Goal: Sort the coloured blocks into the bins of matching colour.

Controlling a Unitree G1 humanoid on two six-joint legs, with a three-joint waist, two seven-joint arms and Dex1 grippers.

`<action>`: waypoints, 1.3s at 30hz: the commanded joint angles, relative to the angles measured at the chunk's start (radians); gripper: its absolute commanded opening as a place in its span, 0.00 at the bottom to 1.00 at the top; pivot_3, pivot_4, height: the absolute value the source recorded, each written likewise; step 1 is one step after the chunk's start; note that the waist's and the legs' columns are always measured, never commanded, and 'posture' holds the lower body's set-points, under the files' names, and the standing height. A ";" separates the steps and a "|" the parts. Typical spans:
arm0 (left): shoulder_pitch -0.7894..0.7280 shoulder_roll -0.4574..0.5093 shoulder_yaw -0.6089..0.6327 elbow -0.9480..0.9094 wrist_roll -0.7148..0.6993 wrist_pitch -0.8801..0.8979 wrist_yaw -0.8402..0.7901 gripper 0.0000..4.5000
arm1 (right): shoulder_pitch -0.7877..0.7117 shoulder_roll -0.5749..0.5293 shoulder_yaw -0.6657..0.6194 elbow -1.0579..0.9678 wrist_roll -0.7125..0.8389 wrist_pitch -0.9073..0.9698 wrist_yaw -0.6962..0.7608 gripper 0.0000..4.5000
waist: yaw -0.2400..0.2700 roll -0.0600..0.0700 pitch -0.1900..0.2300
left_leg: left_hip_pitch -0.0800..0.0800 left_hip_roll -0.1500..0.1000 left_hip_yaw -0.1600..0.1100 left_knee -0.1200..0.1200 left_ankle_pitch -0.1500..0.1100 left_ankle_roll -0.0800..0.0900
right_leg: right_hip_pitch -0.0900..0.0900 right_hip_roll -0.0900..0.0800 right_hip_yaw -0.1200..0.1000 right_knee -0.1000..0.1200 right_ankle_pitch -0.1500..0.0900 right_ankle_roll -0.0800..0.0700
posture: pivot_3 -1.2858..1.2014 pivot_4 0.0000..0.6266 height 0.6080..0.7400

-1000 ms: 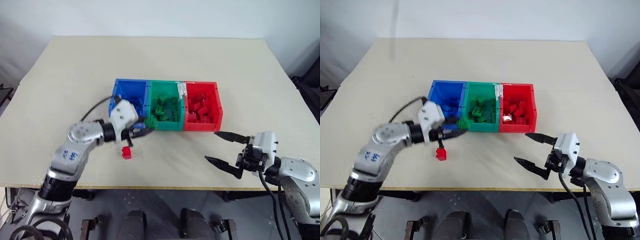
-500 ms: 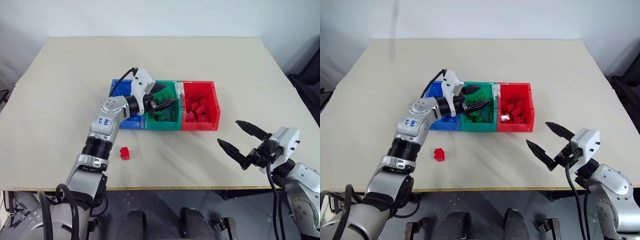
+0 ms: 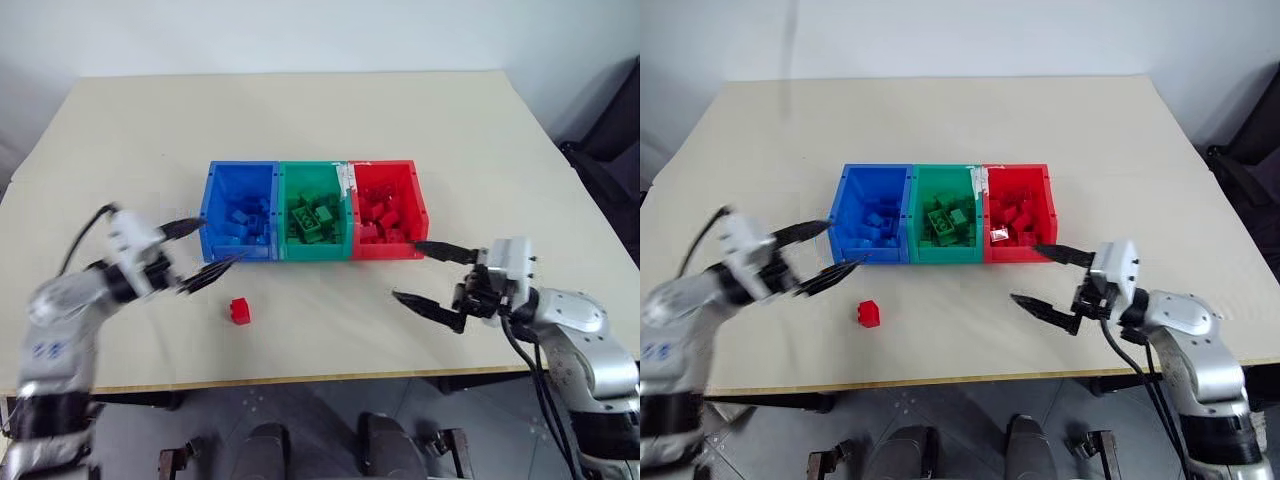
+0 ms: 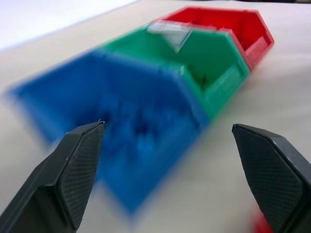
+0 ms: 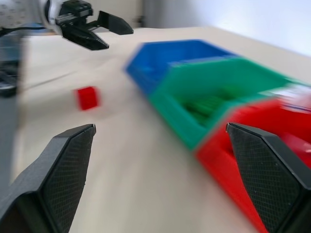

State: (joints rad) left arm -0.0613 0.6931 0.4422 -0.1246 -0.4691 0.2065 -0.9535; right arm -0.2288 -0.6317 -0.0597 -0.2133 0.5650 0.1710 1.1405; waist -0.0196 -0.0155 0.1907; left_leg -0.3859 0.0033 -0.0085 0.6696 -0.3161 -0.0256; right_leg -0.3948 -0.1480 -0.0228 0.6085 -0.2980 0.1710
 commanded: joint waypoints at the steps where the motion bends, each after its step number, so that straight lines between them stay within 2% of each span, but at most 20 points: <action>1: 0.124 0.041 0.097 -0.084 -0.035 -0.004 -0.038 0.99 | -0.026 -0.032 0.061 0.030 -0.044 -0.062 0.119 1.00 | 0.011 0.000 0.000 | 0.000 0.000 0.000 0.000 0.000 0.000 | 0.001 0.000 0.000 0.000 0.000 0.000 | 0.52 0.24 1.00; 5: 0.239 0.075 0.142 -0.047 -0.014 -0.057 -0.095 0.99 | -0.086 -0.029 0.104 0.104 -0.056 -0.068 0.186 1.00 | 0.024 0.000 0.000 | 0.000 0.000 0.000 0.001 0.000 0.001 | 0.001 0.000 0.000 0.000 0.000 0.000 | 0.52 0.24 1.00; 9: 0.196 0.110 -0.008 -0.147 -0.039 0.026 -0.123 0.99 | -0.083 -0.050 0.097 0.117 -0.061 -0.062 0.218 1.00 | 0.038 0.000 0.000 | 0.000 -0.001 0.000 0.001 0.000 0.001 | 0.001 0.000 0.000 0.000 0.000 0.000 | 0.52 0.24 1.00; 12: 0.121 0.114 -0.130 -0.172 -0.008 0.051 -0.116 0.99 | -0.054 -0.071 0.077 0.108 -0.066 -0.067 0.219 1.00 | 0.040 0.000 0.000 | 0.000 -0.001 0.000 0.001 0.000 0.001 | 0.001 -0.001 0.000 0.000 0.000 0.000 | 0.52 0.24 1.00; 15: -0.005 0.077 -0.268 -0.099 0.066 0.052 -0.080 0.99 | 0.004 -0.098 0.043 0.068 -0.058 -0.058 0.199 1.00 | 0.041 0.000 0.000 | 0.000 -0.001 0.000 0.000 0.000 0.000 | 0.000 0.000 0.000 0.001 0.000 0.000 | 0.52 0.24 1.00; 17: -0.068 0.073 -0.366 0.001 0.169 -0.004 -0.082 0.99 | 0.048 -0.112 0.015 0.034 -0.051 -0.051 0.179 1.00 | 0.042 0.000 0.000 | 0.000 -0.001 0.000 0.000 0.000 0.000 | 0.000 0.000 0.000 0.001 0.000 0.000 | 0.52 0.24 1.00; 19: -0.115 0.063 -0.413 0.081 0.216 -0.030 -0.078 0.99 | 0.079 -0.122 -0.005 0.005 -0.049 -0.044 0.159 1.00 | 0.034 0.000 0.000 | 0.001 -0.001 0.002 0.000 0.000 0.000 | 0.000 0.000 0.000 0.001 0.000 0.000 | 0.52 0.24 1.00; 22: -0.166 0.052 -0.439 0.149 0.222 -0.048 -0.098 0.86 | 0.129 -0.132 -0.039 -0.038 -0.045 -0.035 0.130 1.00 | 0.026 0.000 0.000 | 0.000 -0.001 0.002 -0.001 0.000 0.000 | -0.001 0.000 0.000 0.001 0.000 0.000 | 0.52 0.24 1.00; 29: -0.214 0.037 -0.418 0.161 0.139 -0.066 -0.185 0.35 | 0.214 -0.127 -0.088 -0.085 -0.049 -0.030 0.072 1.00 | 0.026 0.000 0.000 | 0.000 -0.001 0.002 -0.001 0.000 0.000 | -0.001 0.000 0.000 0.001 0.000 0.000 | 0.52 0.24 1.00; 32: -0.273 0.012 -0.394 0.110 0.059 -0.025 -0.202 0.33 | 0.256 -0.115 -0.118 -0.111 -0.027 -0.007 0.027 1.00 | 0.030 0.000 0.000 | 0.000 -0.001 0.002 0.000 0.000 0.000 | -0.001 0.000 0.000 0.001 0.000 0.000 | 0.52 0.24 1.00; 35: -0.427 -0.052 -0.432 0.097 0.057 0.026 -0.154 0.33 | 0.317 -0.100 -0.180 -0.143 -0.010 0.009 -0.044 1.00 | 0.049 0.000 0.000 | -0.001 -0.001 0.000 0.004 0.000 0.000 | 0.000 0.000 -0.001 0.002 0.000 0.000 | 0.52 0.24 1.00; 39: -0.699 -0.230 -0.516 0.258 0.103 0.070 -0.081 0.33 | 0.385 -0.014 -0.286 -0.205 0.032 0.009 -0.196 1.00 | 0.069 -0.001 0.000 | -0.002 -0.003 -0.002 0.012 -0.001 0.002 | 0.004 -0.001 -0.001 0.002 0.002 0.003 | 0.52 0.24 1.00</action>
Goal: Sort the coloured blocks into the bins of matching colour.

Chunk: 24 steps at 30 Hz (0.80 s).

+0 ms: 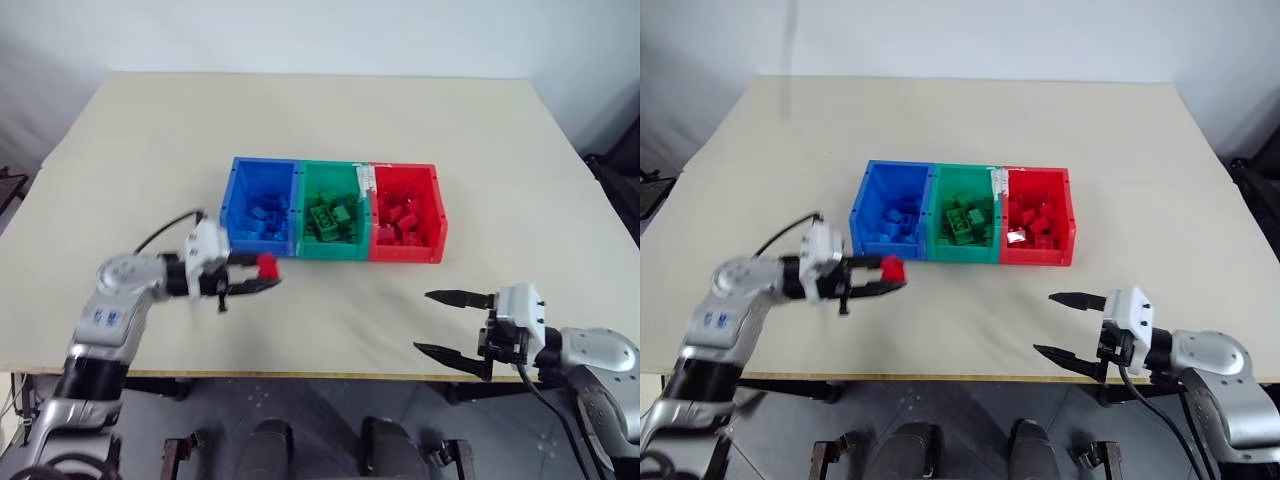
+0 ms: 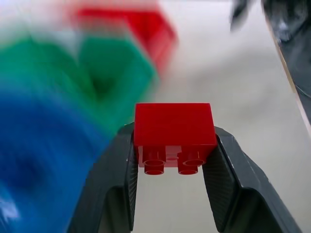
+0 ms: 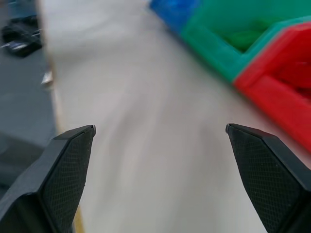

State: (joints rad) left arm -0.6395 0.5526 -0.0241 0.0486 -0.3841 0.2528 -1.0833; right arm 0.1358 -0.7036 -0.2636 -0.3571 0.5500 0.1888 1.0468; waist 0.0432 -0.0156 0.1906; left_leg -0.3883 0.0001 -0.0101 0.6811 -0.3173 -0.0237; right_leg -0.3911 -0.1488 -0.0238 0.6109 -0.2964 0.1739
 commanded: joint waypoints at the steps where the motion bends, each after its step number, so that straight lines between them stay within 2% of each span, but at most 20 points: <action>1: -0.184 -0.141 -0.066 0.146 0.031 0.027 0.061 0.33 | 0.029 0.093 -0.107 -0.072 0.056 -0.013 -0.152 1.00 | 0.006 -0.001 -0.001 | 0.000 0.000 0.000 0.001 0.000 0.000 | 0.001 0.000 0.000 -0.001 0.000 0.001 | 0.52 0.24 1.00; 5: -0.383 -0.295 -0.131 0.463 0.136 -0.096 0.088 0.33 | 0.097 0.158 -0.157 -0.123 0.015 -0.047 -0.237 1.00 | 0.006 -0.001 -0.001 | 0.000 -0.001 0.002 0.001 0.000 0.001 | -0.001 0.000 0.001 -0.001 0.001 0.002 | 0.52 0.24 1.00; 10: -0.614 -0.456 -0.120 0.907 0.227 -0.298 0.177 0.33 | 0.195 0.234 -0.184 -0.236 -0.018 -0.078 -0.353 1.00 | 0.000 -0.002 0.000 | -0.002 -0.001 0.002 -0.001 -0.001 0.001 | -0.002 0.000 0.001 -0.004 0.001 0.002 | 0.52 0.24 1.00; 12: -0.654 -0.477 -0.108 1.002 0.250 -0.354 0.203 0.50 | 0.218 0.250 -0.169 -0.279 -0.027 -0.078 -0.380 1.00 | -0.009 -0.002 0.000 | -0.002 -0.001 0.003 -0.002 -0.001 0.002 | -0.002 0.000 0.002 -0.005 0.001 0.002 | 0.52 0.24 1.00; 13: -0.666 -0.484 -0.094 1.030 0.247 -0.368 0.204 0.54 | 0.223 0.257 -0.160 -0.298 -0.030 -0.077 -0.393 1.00 | -0.014 -0.002 0.000 | -0.001 -0.001 0.003 -0.002 -0.001 0.002 | -0.002 0.000 0.002 -0.005 0.001 0.002 | 0.52 0.24 1.00; 19: -0.640 -0.456 -0.057 1.005 0.239 -0.450 0.081 0.99 | 0.211 0.244 -0.107 -0.327 -0.025 -0.070 -0.407 1.00 | -0.018 -0.002 0.000 | -0.002 -0.001 0.003 -0.003 -0.001 0.002 | -0.003 0.000 0.001 -0.005 0.001 0.002 | 0.52 0.24 1.00; 21: -0.587 -0.395 -0.045 0.915 0.235 -0.446 0.053 1.00 | 0.163 0.213 -0.073 -0.292 -0.023 -0.067 -0.368 1.00 | -0.022 -0.002 -0.001 | -0.001 -0.001 0.003 -0.003 -0.001 0.002 | -0.003 0.000 0.002 -0.005 0.001 0.002 | 0.52 0.24 1.00; 24: -0.451 -0.279 -0.024 0.682 0.201 -0.387 -0.007 1.00 | 0.082 0.145 -0.011 -0.219 -0.027 -0.062 -0.270 1.00 | -0.035 -0.001 0.000 | 0.000 0.000 0.004 -0.003 -0.001 0.002 | -0.003 0.000 0.003 -0.004 0.001 0.002 | 0.52 0.24 1.00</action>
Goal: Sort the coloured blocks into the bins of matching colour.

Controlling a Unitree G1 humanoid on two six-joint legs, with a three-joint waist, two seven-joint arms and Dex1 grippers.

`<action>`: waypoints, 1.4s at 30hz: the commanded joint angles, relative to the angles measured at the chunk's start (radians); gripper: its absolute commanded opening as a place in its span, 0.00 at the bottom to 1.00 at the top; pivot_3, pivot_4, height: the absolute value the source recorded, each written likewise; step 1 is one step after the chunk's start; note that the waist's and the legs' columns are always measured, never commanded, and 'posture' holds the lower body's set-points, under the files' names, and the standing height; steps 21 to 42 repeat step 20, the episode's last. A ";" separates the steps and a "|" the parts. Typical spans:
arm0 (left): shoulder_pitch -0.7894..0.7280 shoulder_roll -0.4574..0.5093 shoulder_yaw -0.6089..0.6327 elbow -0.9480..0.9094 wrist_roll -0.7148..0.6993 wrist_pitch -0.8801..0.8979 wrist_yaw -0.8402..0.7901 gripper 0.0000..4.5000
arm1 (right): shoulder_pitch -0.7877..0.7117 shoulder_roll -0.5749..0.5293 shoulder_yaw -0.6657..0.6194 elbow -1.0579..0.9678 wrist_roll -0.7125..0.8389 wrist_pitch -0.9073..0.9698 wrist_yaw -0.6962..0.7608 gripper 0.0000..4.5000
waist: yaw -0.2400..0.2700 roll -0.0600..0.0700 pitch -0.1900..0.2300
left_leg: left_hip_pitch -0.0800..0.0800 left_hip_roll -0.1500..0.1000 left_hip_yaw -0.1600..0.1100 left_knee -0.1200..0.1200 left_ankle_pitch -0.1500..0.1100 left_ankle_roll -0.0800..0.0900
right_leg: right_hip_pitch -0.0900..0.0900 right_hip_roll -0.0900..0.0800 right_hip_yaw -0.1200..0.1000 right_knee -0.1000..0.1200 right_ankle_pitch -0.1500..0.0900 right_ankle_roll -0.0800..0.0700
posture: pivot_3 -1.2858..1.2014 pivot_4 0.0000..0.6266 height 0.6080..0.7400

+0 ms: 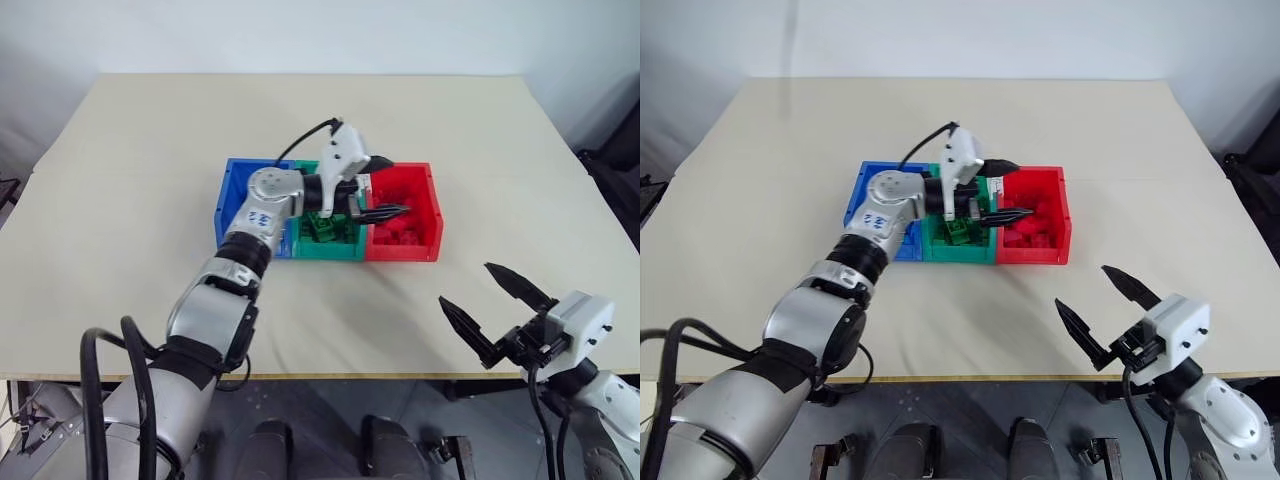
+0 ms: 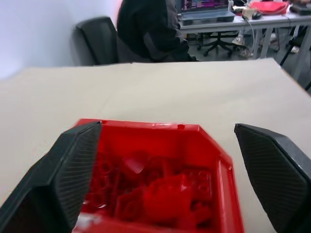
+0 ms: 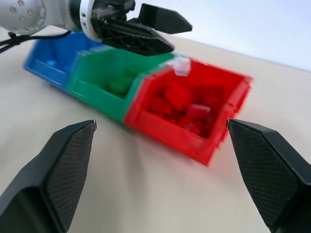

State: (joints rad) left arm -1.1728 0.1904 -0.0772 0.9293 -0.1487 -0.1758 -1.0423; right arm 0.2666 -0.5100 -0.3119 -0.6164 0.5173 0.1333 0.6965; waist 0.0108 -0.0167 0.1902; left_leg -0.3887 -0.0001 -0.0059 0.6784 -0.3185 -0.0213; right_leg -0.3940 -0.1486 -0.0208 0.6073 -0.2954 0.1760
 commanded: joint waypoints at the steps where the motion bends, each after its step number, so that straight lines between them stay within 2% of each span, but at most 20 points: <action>1: 0.122 0.115 0.030 -0.264 -0.037 0.074 -0.052 1.00 | -0.069 -0.065 0.053 0.060 0.004 -0.007 0.105 1.00 | -0.010 0.000 0.000 | 0.000 0.001 0.000 0.000 0.000 0.000 | 0.000 0.000 0.000 0.000 0.000 0.000 | 0.52 0.24 1.00; 3: 0.185 0.158 0.031 -0.370 -0.043 0.126 -0.053 1.00 | -0.097 -0.089 0.070 0.094 0.007 -0.013 0.142 1.00 | -0.009 0.000 0.000 | 0.001 0.001 -0.001 0.000 0.000 0.000 | 0.000 0.000 0.000 0.001 0.000 -0.001 | 0.52 0.24 1.00; 5: 0.388 0.298 0.127 -0.589 -0.109 0.177 -0.081 1.00 | -0.202 -0.132 0.137 0.205 -0.003 -0.025 0.256 1.00 | -0.011 0.001 0.000 | 0.000 0.000 -0.002 0.000 0.000 0.000 | 0.000 0.000 -0.001 0.001 0.000 -0.001 | 0.52 0.24 1.00; 7: 0.606 0.436 0.251 -0.781 -0.183 0.243 -0.106 1.00 | -0.306 -0.162 0.191 0.322 -0.015 -0.049 0.362 1.00 | -0.048 0.001 0.000 | 0.002 0.001 0.001 0.001 -0.001 0.001 | 0.000 0.000 0.002 0.001 0.000 0.000 | 0.52 0.24 1.00; 10: 0.858 0.557 0.385 -0.956 -0.238 0.302 -0.107 1.00 | -0.409 -0.182 0.219 0.452 -0.023 -0.087 0.460 1.00 | -0.042 0.001 0.001 | 0.003 0.003 -0.002 -0.003 -0.001 0.000 | -0.001 0.000 -0.001 0.001 -0.001 -0.002 | 0.52 0.24 1.00; 12: 1.005 0.604 0.471 -1.050 -0.272 0.394 -0.074 1.00 | -0.470 -0.179 0.234 0.529 -0.031 -0.112 0.506 1.00 | -0.028 0.002 0.002 | 0.002 0.003 -0.002 -0.003 -0.001 -0.001 | -0.001 0.000 -0.002 0.002 -0.001 -0.003 | 0.52 0.24 1.00; 16: 1.207 0.593 0.570 -1.176 -0.288 0.455 0.007 1.00 | -0.550 -0.160 0.261 0.656 -0.062 -0.165 0.559 1.00 | 0.004 0.002 0.002 | 0.002 0.002 -0.004 0.002 -0.003 0.000 | 0.003 -0.001 -0.003 0.001 -0.001 -0.003 | 0.52 0.24 1.00; 20: 1.249 0.531 0.556 -1.233 -0.264 0.414 0.099 1.00 | -0.590 -0.140 0.258 0.739 -0.080 -0.199 0.564 1.00 | 0.011 0.003 0.002 | 0.002 0.001 -0.004 0.003 -0.003 -0.001 | 0.002 -0.001 -0.003 0.002 -0.001 -0.003 | 0.52 0.24 1.00; 42: 1.249 0.531 0.556 -1.233 -0.264 0.414 0.099 1.00 | -0.590 -0.140 0.258 0.739 -0.080 -0.199 0.564 1.00 | 0.011 0.003 0.002 | 0.002 0.001 -0.004 0.003 -0.003 -0.001 | 0.002 -0.001 -0.003 0.002 -0.001 -0.003 | 0.52 0.24 1.00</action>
